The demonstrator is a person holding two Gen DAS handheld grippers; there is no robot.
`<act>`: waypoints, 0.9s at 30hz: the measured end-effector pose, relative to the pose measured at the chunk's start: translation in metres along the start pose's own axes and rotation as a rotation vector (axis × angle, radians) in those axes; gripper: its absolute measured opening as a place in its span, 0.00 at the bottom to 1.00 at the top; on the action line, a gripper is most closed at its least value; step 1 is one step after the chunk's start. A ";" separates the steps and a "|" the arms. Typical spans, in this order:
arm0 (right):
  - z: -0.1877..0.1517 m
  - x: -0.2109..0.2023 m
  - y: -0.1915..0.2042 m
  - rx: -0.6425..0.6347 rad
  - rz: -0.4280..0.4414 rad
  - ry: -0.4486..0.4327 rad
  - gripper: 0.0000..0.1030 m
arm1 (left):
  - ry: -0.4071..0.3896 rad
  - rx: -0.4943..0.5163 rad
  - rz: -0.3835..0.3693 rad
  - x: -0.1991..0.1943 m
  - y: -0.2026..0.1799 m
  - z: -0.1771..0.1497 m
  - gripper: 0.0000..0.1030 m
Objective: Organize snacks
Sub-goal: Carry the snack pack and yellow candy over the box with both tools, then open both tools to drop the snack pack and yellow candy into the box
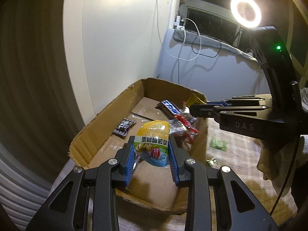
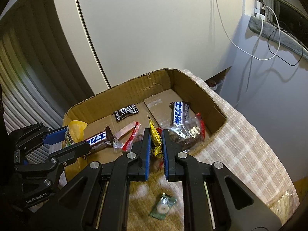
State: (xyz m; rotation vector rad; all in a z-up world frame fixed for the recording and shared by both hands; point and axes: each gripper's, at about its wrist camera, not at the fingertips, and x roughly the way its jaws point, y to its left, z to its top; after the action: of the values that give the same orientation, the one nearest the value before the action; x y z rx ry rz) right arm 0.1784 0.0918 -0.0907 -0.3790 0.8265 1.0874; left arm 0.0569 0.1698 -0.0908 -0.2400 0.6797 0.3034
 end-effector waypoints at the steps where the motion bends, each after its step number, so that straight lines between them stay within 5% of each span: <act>1: 0.002 0.003 0.001 -0.004 0.001 0.002 0.11 | 0.001 -0.001 0.003 0.001 0.001 0.000 0.29; 14: 0.011 0.020 0.007 -0.021 -0.002 0.018 0.11 | 0.010 -0.020 0.028 0.010 0.014 0.001 0.38; 16: 0.012 0.020 0.007 -0.018 -0.012 0.016 0.24 | 0.008 -0.018 0.031 0.010 0.014 0.001 0.40; 18: 0.013 0.018 0.007 -0.020 -0.028 0.001 0.55 | 0.007 -0.017 0.035 0.010 0.014 0.001 0.43; 23: 0.014 0.011 0.005 -0.016 -0.050 -0.023 0.77 | 0.004 -0.020 0.042 0.010 0.015 0.001 0.53; 25: 0.016 0.009 0.003 -0.008 -0.052 -0.033 0.83 | 0.003 -0.018 0.045 0.010 0.015 0.001 0.69; 27: 0.016 0.007 0.001 -0.002 -0.053 -0.039 0.87 | 0.000 -0.015 0.057 0.010 0.014 0.001 0.74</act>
State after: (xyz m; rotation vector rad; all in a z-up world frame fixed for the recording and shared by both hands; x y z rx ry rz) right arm 0.1852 0.1073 -0.0851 -0.3780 0.7771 1.0436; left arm 0.0597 0.1850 -0.0984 -0.2353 0.6853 0.3630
